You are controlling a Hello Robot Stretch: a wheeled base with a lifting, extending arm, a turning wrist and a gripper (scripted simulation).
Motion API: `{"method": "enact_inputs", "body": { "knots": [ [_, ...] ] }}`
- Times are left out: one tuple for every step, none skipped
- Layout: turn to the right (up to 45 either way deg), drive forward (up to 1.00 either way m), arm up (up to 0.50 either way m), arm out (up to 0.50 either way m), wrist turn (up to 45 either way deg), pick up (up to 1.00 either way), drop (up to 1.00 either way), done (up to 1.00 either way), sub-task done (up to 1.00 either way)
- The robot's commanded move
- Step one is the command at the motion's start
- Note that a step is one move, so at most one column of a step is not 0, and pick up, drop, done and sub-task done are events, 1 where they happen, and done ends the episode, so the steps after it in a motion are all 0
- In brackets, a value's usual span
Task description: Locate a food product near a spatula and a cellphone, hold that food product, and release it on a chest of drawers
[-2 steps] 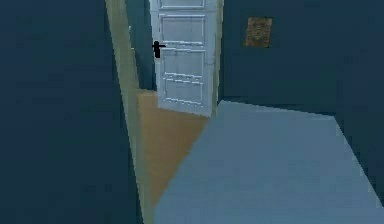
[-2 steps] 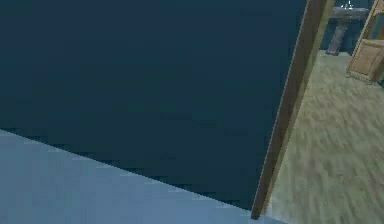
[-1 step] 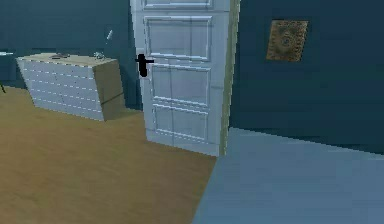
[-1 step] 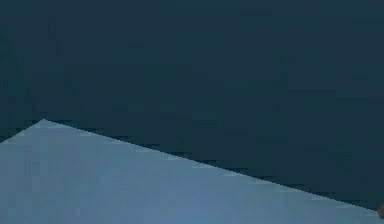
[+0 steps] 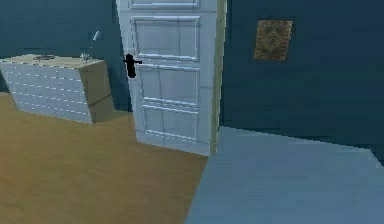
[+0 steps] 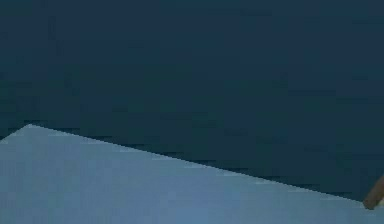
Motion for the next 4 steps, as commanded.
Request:
{"method": "enact_inputs", "body": {
  "knots": [
    [0.0,0.7,0.0,0.0,0.0,0.0,0.0,0.0,0.0],
    [-45.0,0.0,0.0,0.0,0.0,0.0,0.0,0.0,0.0],
    [-24.0,0.0,0.0,0.0,0.0,0.0,0.0,0.0,0.0],
    [-3.0,0.0,0.0,0.0,0.0,0.0,0.0,0.0,0.0]
  ]
}}
